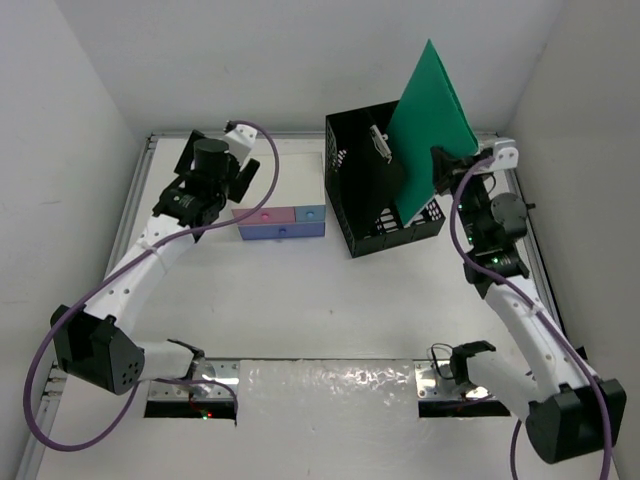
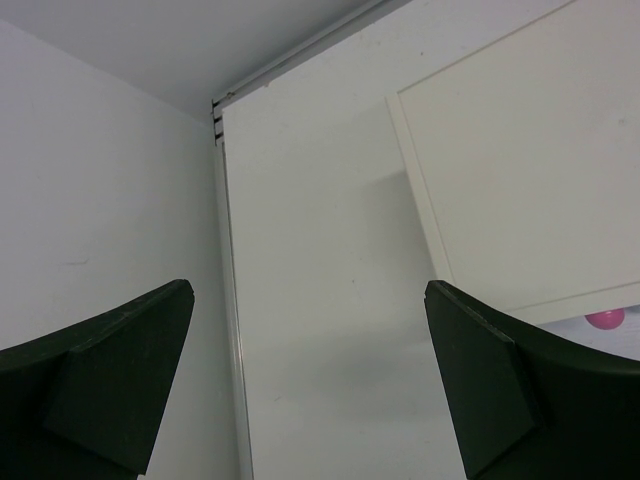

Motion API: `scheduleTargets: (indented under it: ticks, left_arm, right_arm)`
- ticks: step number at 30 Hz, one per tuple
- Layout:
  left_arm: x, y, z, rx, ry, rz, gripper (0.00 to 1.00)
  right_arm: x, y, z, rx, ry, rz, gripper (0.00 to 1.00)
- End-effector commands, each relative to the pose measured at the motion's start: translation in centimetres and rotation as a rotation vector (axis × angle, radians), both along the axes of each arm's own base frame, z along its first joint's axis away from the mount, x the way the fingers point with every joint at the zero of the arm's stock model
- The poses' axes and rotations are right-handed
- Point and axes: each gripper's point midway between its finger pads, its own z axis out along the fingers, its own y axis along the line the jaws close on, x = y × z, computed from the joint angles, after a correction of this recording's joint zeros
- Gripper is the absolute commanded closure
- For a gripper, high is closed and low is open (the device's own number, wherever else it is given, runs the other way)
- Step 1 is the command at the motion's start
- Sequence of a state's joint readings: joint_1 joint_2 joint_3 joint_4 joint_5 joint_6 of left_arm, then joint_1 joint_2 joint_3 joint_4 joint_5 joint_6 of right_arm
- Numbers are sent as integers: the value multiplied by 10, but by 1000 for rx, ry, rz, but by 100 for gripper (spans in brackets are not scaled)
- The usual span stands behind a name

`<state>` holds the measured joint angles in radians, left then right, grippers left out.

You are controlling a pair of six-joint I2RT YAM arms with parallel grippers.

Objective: Organize the desk

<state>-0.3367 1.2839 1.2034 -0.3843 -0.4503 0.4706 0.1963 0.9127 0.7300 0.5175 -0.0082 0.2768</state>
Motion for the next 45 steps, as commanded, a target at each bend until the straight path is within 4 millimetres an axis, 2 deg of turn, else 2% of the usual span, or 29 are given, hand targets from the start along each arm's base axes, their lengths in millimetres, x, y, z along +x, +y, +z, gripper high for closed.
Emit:
scheduleTargets:
  ticks: [1,6,11,13,14,16,17,18,26,28,29,31,32,33,34,35,36,37,38,39,40,41,42,43,44,45]
  left_arm:
    - [5,4,29,-35,-93,5,0]
    - [4,11,28,-31,-92,15,0]
    - [6,15,18,-25,-76,20,0]
    - [8,15,14,-24,-68,19,0]
    - [9,15,11,-24,-63,18,0]
    - [10,15,10,-28,-60,18,0]
    - [11,13,8,-31,-57,13,0]
    - [12,14,8,-33,-57,14,1]
    - [16,15,-5,-32,-30,10,0]
    - [17,15,-9,-41,-19,4,0]
    - [18,17,-12,-47,-9,7,0]
    - [21,22,-15,-70,1,2,0]
    - [22,24,-15,-85,2,4,1]
    - [23,33,-15,-94,5,19,0]
    - [23,34,-17,-102,11,12,0]
    - [23,36,-16,-105,10,14,0]
    - [22,42,-17,-108,13,26,0]
    - [21,42,-16,-119,16,16,0]
    - [20,49,-16,-131,17,27,0]
    - [19,49,-18,-150,25,15,0]
    - [17,53,-18,-172,20,30,0]
    - [16,65,-18,-188,15,68,0]
    - [15,73,-19,-202,9,96,1]
    - [14,78,-23,-226,10,125,0]
    - [11,97,-26,-238,11,178,0]
    - [8,102,-36,-255,26,194,0]
  right_arm:
    - [8,3,25,76,-111,15,100]
    - [31,18,-4,82,-85,64,100]
    - [43,12,-47,55,-38,0,100]
    - [46,14,-57,26,-36,-11,100]
    - [53,17,-74,14,0,-6,100]
    - [59,21,-86,1,5,-2,100]
    - [65,24,-104,-9,45,1,100]
    - [67,25,-112,-18,60,3,100]
    - [80,23,-151,-93,187,-47,99]
    - [78,23,-155,-117,252,-42,81]
    - [76,24,-154,-126,263,-37,60]
    - [66,20,-142,-132,286,-39,47]
    - [62,15,-135,-133,289,-62,37]
    - [55,9,-144,-156,356,-79,32]
    - [47,2,-115,-147,319,-107,21]
    - [42,-9,-107,-146,332,-162,1]
    - [31,-19,-119,-184,420,-199,1]
    - [21,-29,-90,-180,393,-239,1]
    - [6,-49,-104,-225,498,-324,1]
    - [0,-63,-89,-224,504,-377,1]
    - [-11,-75,-87,-231,532,-414,1]
    - [-25,-89,-105,-263,633,-457,1]
    - [-32,-109,-109,-251,678,-506,1]
    - [-37,-118,-123,-231,738,-516,1]
    - [-42,-115,-143,-206,810,-448,1]
    - [-50,-137,-167,-147,877,-485,1]
